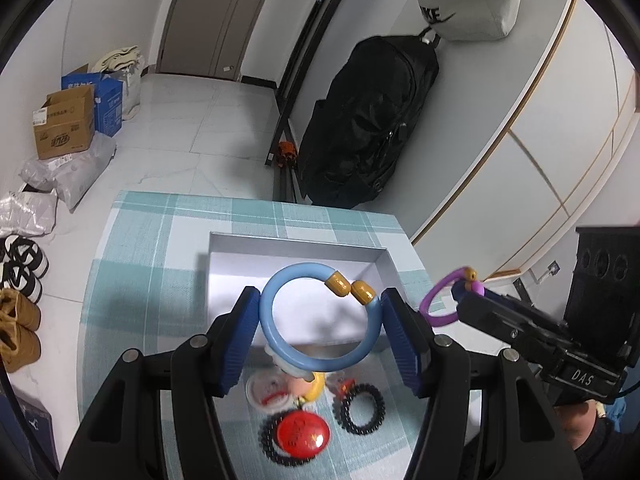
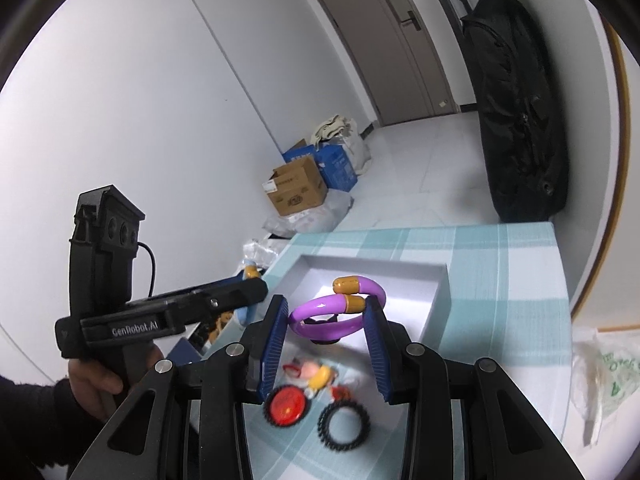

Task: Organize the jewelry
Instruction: 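Carry both bracelets over the white box and open both grippers inside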

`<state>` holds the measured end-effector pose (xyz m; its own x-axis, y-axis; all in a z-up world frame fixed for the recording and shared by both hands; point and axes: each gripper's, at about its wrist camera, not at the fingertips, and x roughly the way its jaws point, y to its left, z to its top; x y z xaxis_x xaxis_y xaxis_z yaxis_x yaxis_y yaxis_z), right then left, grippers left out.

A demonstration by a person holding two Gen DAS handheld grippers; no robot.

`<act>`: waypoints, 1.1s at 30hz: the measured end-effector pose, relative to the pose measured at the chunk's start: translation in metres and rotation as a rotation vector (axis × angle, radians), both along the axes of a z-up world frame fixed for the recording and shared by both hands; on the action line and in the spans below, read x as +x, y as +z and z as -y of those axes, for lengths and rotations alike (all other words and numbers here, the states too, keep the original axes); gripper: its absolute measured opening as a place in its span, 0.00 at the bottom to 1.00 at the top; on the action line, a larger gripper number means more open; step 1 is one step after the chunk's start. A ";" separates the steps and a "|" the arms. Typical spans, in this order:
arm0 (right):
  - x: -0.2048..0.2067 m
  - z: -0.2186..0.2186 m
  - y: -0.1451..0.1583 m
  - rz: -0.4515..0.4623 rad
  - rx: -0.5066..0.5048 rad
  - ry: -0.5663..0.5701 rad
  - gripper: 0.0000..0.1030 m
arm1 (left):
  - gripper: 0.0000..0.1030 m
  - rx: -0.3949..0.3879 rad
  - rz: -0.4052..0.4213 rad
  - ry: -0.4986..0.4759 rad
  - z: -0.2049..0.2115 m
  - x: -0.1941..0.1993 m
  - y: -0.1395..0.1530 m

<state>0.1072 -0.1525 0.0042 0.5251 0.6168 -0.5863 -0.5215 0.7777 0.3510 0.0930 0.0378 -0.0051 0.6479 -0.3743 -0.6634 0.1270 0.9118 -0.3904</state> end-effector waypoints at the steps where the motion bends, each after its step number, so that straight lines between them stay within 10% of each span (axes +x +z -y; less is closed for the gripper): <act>1: 0.006 -0.001 -0.002 -0.005 0.000 0.003 0.36 | 0.55 0.000 -0.006 -0.003 0.001 0.004 -0.002; 17: 0.063 -0.009 -0.036 -0.097 0.003 0.006 0.39 | 0.55 -0.039 -0.121 -0.038 0.001 0.051 -0.031; 21: 0.065 -0.005 -0.036 -0.083 0.021 -0.005 0.63 | 0.78 -0.121 -0.138 -0.029 -0.006 0.055 -0.034; 33: 0.050 0.016 -0.019 -0.007 0.063 -0.074 0.83 | 0.79 -0.101 -0.058 -0.003 -0.015 0.036 -0.019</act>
<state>0.1571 -0.1681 -0.0147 0.5671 0.6121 -0.5511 -0.4606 0.7904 0.4039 0.1291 0.0525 -0.0238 0.6084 -0.4433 -0.6583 0.1043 0.8669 -0.4874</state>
